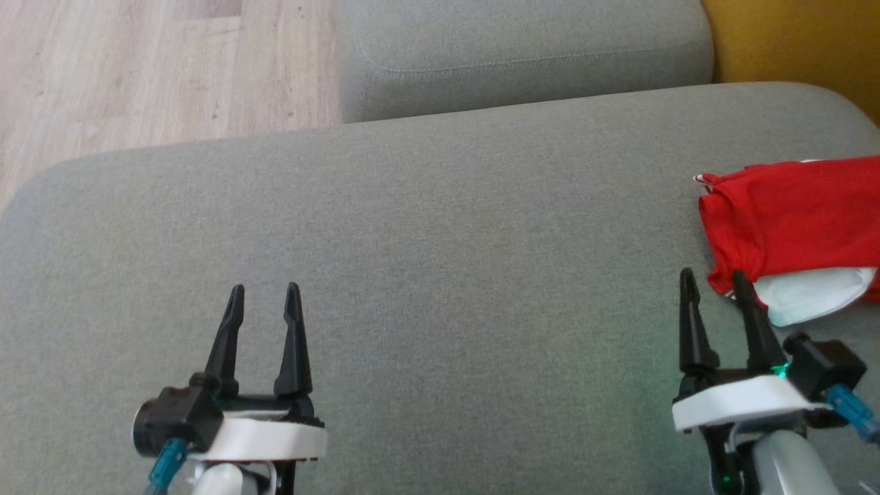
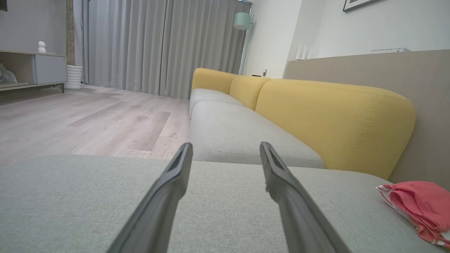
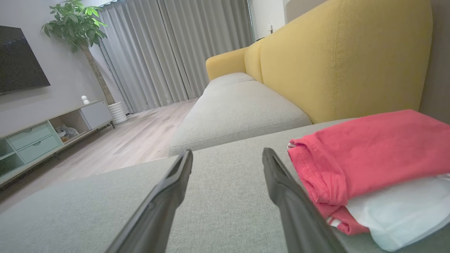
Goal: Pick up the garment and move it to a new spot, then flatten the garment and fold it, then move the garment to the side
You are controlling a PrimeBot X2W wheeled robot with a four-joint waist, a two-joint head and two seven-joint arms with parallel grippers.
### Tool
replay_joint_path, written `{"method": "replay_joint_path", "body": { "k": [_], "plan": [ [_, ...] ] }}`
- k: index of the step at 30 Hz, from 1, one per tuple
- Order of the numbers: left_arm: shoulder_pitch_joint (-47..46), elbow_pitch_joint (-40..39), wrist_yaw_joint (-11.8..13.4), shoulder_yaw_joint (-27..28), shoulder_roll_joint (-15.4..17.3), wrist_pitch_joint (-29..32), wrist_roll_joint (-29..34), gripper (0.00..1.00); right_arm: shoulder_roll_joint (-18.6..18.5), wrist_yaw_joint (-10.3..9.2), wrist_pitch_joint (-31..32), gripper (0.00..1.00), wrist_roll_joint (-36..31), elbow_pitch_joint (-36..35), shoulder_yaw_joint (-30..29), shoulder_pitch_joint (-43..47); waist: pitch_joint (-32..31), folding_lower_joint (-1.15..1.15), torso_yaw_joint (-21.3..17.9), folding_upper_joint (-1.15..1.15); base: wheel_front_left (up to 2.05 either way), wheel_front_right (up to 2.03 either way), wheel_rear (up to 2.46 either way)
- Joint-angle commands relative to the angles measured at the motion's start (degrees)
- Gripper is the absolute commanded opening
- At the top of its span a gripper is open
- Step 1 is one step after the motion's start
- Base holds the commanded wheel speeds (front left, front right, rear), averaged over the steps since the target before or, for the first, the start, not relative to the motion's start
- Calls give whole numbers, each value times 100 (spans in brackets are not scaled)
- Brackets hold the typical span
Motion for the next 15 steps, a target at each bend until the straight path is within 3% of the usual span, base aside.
{"method": "replay_joint_path", "body": {
  "k": [1,15],
  "plan": [
    [-170,-208,16,244,18,-29,-11,100,-18,-4,-73,100,53,-175,186,-166,-21,0,-8,0,0,0,0],
    [-103,-97,-2,354,18,-29,-186,100,-17,-4,-78,100,14,-278,300,-127,-16,0,-55,0,0,0,0]
  ]
}}
